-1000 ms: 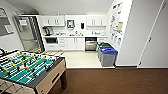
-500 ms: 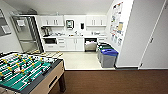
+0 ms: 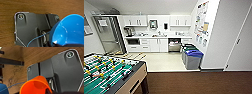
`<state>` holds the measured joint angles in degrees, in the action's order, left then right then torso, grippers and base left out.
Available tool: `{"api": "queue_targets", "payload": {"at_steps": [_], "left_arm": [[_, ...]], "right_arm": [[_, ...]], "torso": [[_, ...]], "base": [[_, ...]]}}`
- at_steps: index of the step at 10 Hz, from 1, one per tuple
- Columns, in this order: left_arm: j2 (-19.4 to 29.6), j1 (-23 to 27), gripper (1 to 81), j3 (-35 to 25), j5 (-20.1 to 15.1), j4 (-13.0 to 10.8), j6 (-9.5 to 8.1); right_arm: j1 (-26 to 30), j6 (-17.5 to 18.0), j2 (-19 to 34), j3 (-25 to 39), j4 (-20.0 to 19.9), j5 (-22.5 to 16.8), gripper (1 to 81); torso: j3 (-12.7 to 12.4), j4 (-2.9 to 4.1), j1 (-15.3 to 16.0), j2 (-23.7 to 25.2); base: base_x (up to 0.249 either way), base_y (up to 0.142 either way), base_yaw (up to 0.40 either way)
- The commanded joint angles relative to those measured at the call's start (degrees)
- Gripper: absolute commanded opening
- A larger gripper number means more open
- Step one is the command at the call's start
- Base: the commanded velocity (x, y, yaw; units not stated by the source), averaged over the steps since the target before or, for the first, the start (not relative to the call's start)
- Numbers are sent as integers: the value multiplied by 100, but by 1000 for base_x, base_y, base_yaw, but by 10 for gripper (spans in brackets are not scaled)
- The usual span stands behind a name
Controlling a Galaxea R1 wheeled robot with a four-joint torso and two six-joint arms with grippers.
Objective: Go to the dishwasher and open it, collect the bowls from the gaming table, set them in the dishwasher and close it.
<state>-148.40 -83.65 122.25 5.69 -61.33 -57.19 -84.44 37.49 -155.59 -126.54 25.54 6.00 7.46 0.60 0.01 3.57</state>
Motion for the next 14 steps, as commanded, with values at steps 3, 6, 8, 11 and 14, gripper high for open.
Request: {"api": "queue_targets", "payload": {"at_steps": [3, 6, 8, 11, 14], "left_arm": [[152, 257, 10, -78, -86, -54, 15], [152, 256, 10, -78, -78, -54, 14], [152, 257, 10, -78, -86, -54, 6], [143, 257, 10, -78, -86, -54, 15], [152, 256, 10, -78, -86, -54, 15]], "right_arm": [[274, -4, 78, 87, 92, -222, 10], [283, -4, 69, 95, 92, -239, 10], [292, -4, 60, 87, 92, -239, 10], [283, -4, 60, 69, 92, -239, 10], [274, -4, 60, 60, 109, -239, 10]], "torso": [[0, 0, -1, 0], [0, 0, 0, 0], [0, 0, 0, 0], [0, 0, -1, 0], [0, 0, 0, 0]], "base": [[157, 0, 0], [157, 0, 0], [157, 0, 0], [157, 0, 0], [157, 0, 0]]}}
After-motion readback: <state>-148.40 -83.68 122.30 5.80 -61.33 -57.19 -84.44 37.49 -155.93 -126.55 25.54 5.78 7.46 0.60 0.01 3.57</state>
